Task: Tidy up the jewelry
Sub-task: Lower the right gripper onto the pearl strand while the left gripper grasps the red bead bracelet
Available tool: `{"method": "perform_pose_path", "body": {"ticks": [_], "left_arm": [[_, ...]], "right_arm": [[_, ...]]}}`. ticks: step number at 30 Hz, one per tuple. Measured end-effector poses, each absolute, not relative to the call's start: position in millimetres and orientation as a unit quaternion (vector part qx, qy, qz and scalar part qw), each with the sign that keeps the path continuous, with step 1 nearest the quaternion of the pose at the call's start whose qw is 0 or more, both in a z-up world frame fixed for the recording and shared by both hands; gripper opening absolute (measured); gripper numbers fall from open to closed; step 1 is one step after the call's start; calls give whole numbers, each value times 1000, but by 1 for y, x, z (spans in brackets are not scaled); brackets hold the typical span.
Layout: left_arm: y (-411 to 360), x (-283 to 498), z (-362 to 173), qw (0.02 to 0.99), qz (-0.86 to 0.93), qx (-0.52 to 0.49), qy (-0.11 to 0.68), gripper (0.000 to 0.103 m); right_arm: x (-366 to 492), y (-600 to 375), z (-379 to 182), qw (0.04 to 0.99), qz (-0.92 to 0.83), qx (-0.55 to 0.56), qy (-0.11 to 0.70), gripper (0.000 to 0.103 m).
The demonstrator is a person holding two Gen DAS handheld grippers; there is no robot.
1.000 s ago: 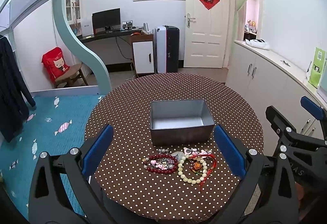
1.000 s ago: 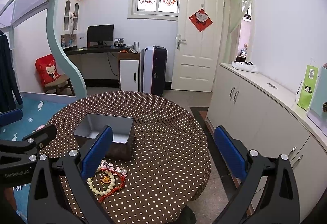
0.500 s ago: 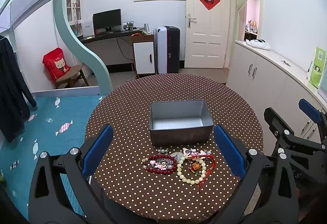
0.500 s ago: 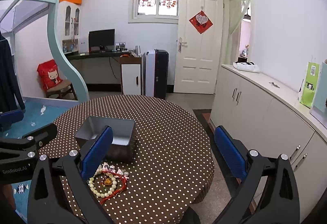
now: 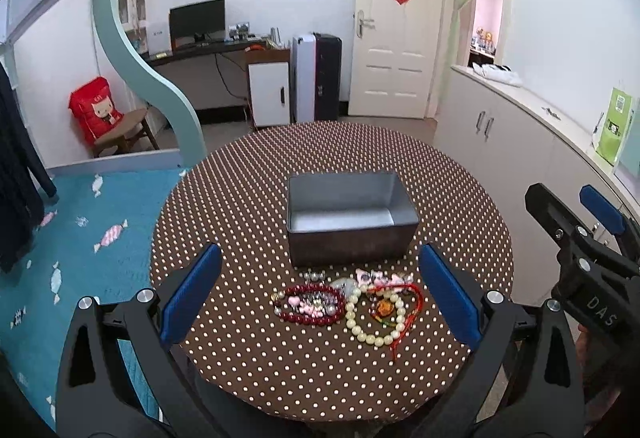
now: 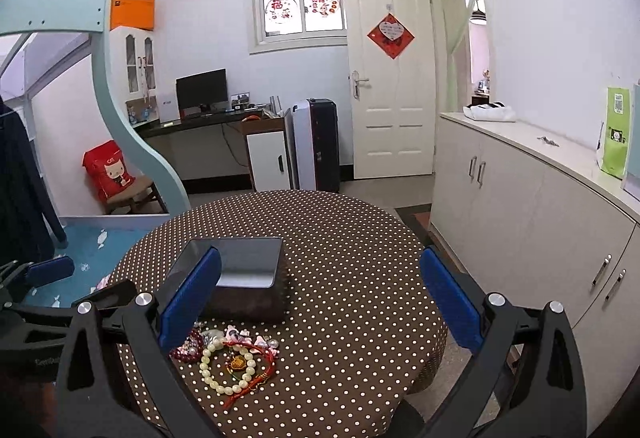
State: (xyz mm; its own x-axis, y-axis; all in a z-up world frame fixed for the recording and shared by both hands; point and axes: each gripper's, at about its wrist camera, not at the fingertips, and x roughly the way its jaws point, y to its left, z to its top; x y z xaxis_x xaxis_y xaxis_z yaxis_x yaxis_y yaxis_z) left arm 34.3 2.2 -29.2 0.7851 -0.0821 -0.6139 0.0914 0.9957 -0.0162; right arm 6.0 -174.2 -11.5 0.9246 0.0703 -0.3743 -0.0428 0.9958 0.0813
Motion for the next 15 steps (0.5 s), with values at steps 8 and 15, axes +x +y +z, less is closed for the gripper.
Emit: {"method": "perform_pose_path", "body": {"ticks": [8,15], "left_arm": [[21,44,-69,931,-12,17,366,98],[43,54,-114,906,-20,-9,422,98]], "right_arm": [[13,-155,-40,976,24,-37,213,96],[23,-154,-82,961,66,0,269,96]]}}
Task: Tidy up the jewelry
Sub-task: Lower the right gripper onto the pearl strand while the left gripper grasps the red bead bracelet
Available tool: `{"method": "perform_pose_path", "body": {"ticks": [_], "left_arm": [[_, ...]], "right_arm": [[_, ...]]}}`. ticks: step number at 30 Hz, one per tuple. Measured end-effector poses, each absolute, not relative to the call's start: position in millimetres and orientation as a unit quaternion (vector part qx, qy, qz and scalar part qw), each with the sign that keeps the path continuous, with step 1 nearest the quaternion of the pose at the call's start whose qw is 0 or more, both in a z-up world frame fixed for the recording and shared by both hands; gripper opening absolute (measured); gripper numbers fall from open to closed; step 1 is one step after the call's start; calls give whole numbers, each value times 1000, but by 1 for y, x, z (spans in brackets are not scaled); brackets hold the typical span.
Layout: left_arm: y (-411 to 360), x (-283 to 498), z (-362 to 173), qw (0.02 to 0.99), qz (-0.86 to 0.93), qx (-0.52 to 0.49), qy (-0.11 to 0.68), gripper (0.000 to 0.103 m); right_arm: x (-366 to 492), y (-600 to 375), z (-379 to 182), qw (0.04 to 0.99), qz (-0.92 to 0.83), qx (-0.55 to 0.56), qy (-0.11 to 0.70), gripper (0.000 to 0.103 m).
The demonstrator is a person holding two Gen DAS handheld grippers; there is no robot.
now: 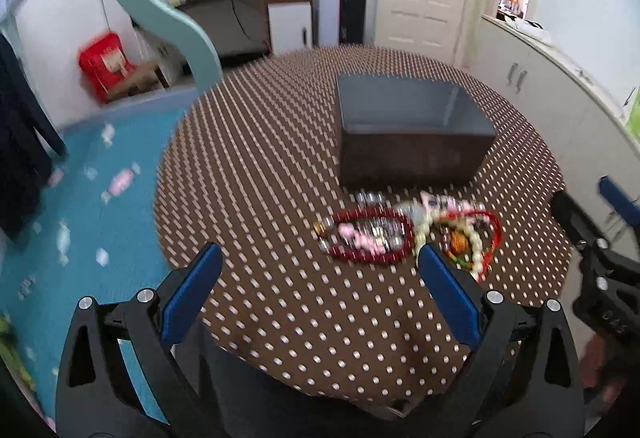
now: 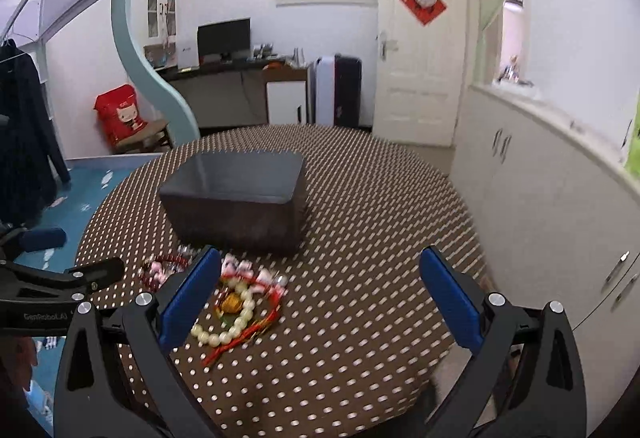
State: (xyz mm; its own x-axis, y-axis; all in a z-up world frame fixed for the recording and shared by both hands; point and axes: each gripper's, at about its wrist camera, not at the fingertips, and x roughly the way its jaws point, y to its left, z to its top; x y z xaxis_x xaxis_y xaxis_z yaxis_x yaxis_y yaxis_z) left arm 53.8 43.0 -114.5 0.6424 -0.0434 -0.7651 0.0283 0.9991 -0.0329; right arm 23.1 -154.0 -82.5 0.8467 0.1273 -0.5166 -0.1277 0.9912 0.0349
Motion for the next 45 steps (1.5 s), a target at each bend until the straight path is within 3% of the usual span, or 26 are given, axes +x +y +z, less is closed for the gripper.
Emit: {"method": "perform_pose_path", "body": {"ticks": [3,6,12,14,16,20,24,29,34,38,40,41,45], "left_arm": [[56,58,-127,899,-32,-46,435,98],[57,64,-134,895,-14,-21,445,98],[70,72,-141,907,-23,-44,419,98],[69,73,-144,912,0,-12,411,98],[68,74,-143,915,12,17,403,98],[72,75,-145,924,-8,22,381,98],[76,74,-147,935,-24,14,354,98],[84,79,-154,927,-44,-23,373,98],[83,85,-158,926,-24,16,376,98],[83,88,-159,923,-43,12,383,97],[82,91,-163,917,-49,11,395,83],[82,93,-163,916,-58,6,398,69],[79,97,-163,911,-72,14,405,51]], "right_arm": [[26,-151,-96,957,80,5,278,96],[28,-146,-106,952,100,5,290,95],[33,-139,-114,943,130,13,306,61],[33,-137,-114,941,145,14,305,58],[34,-134,-114,939,156,6,307,42],[37,-130,-113,932,179,6,316,32],[36,-125,-117,924,195,1,328,31],[46,-126,-129,916,188,10,355,25],[55,-127,-130,913,190,23,361,8],[56,-128,-130,912,195,31,359,8],[58,-132,-131,910,198,47,362,8],[58,-134,-129,908,200,56,365,8],[60,-144,-119,901,222,97,360,8]]}}
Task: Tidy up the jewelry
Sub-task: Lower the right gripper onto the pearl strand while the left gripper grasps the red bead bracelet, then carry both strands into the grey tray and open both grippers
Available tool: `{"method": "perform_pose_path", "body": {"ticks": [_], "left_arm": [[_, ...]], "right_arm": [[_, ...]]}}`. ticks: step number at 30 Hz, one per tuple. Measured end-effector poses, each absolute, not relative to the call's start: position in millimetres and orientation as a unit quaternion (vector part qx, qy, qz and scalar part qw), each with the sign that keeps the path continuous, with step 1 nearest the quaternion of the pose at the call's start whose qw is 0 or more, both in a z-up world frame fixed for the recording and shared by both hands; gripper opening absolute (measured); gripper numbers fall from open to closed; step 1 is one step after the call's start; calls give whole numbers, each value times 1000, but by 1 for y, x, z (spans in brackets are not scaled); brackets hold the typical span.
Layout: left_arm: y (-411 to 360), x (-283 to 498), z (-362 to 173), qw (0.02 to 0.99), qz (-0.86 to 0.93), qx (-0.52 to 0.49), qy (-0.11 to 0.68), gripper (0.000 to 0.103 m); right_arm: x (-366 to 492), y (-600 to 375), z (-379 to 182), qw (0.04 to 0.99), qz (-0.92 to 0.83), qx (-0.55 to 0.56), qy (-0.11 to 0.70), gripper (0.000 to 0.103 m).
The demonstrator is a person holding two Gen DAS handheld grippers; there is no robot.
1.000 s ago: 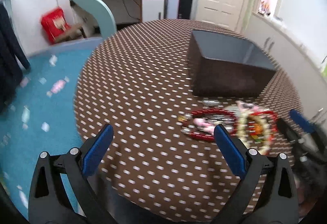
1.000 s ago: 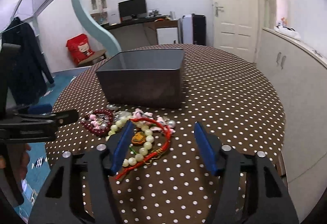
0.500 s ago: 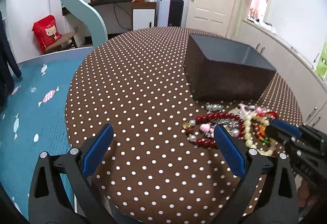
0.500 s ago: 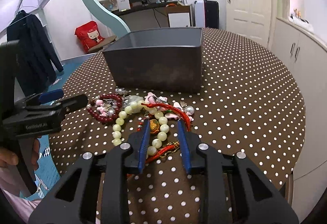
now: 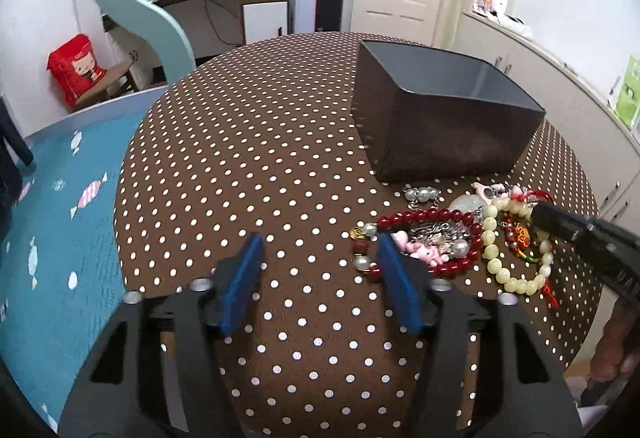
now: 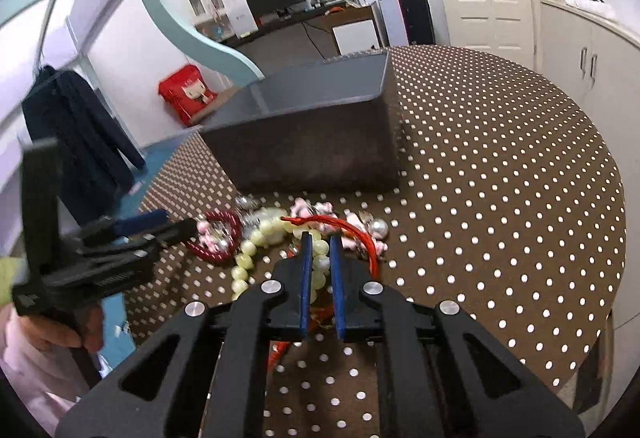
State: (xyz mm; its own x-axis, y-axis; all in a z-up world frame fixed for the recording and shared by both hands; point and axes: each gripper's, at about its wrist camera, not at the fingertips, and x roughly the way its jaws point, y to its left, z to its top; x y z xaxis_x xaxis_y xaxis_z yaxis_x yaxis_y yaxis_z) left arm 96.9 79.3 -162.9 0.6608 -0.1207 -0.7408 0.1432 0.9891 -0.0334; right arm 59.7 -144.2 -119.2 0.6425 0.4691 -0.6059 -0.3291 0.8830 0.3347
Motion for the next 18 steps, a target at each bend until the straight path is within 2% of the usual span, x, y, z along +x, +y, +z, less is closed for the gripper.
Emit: {"method": "perform_pose_path", "body": {"ticks": [2,3,6,8,18], "left_arm": [[78,98,-162,908,-79,15,411,37],[77,100,-162,907,-79,18,414,34],[74,103,-162,903,-81,27,421,16],[75,105,-160,898,-89,29,431,9],[91,107,-143,896,-142,-43,419,8]], "right_arm": [[59,-147,-112,902,227,104,353,8],[59,-148,-107,901,230,105,352,8],[57,-151,-98,899,239,118,347,8],[54,-153,-92,897,249,132,341,8],[54,-156,-58,909,261,131,296,8]]}}
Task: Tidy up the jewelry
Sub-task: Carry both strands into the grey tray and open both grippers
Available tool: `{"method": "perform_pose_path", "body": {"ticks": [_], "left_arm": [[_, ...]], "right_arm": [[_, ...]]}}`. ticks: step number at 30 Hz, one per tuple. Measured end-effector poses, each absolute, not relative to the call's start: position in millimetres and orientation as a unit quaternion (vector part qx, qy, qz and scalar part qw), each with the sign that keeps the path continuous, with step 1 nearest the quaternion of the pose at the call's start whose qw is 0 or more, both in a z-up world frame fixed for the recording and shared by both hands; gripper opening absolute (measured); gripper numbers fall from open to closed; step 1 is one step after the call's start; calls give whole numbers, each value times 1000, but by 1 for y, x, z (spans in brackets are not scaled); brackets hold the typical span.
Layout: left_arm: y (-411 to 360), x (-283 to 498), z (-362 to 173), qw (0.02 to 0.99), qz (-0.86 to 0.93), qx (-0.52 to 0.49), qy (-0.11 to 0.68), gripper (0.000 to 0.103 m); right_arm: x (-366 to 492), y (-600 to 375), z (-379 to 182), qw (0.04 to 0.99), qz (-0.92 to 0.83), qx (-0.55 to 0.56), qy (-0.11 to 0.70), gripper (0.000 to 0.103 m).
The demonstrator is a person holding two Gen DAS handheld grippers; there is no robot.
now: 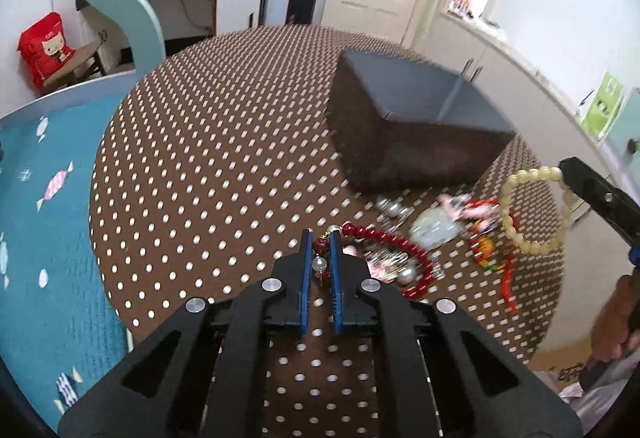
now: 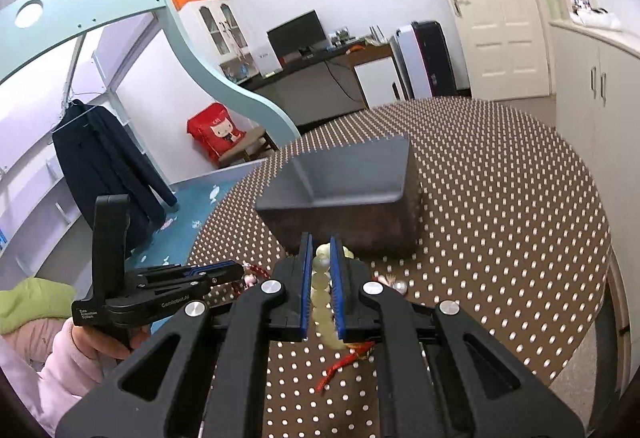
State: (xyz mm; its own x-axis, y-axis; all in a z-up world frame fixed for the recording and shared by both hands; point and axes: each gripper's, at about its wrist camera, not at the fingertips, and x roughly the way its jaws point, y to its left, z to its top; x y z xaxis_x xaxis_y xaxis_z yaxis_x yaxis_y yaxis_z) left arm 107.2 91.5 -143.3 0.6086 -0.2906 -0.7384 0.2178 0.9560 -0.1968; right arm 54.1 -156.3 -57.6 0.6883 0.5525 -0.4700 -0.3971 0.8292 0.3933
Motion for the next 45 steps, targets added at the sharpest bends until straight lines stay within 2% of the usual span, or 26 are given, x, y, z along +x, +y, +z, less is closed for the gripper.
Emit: {"method": "perform_pose_path", "body": {"ticks": [5,11,22,32,41,43,45], "left_arm": [[88,103,-111,908,-173,-76,375,8],[68,105,-70,923,-199,-69,321,8],[40,137,-28,935,-230,-65,261,8],[29,200,-57,925,-195,-104,310,8],[24,220,-91,914,-181,-87,353,9],[22,216,-95,915,-179,-75,353,16],[19,212,-94,918,-178,-66,347,40]], "right_arm": [[59,-160,-46,920,254,121,274,8],[66,-160,-32,930,247,105,250,8],[97,-160,-16,941,241,88,219,8],[143,-146,-45,929,247,82,264,8],[159,-142,-64,919,232,94,306,11],[157,-144,-60,921,228,93,302,15],[155,-145,-55,924,224,91,295,19]]}}
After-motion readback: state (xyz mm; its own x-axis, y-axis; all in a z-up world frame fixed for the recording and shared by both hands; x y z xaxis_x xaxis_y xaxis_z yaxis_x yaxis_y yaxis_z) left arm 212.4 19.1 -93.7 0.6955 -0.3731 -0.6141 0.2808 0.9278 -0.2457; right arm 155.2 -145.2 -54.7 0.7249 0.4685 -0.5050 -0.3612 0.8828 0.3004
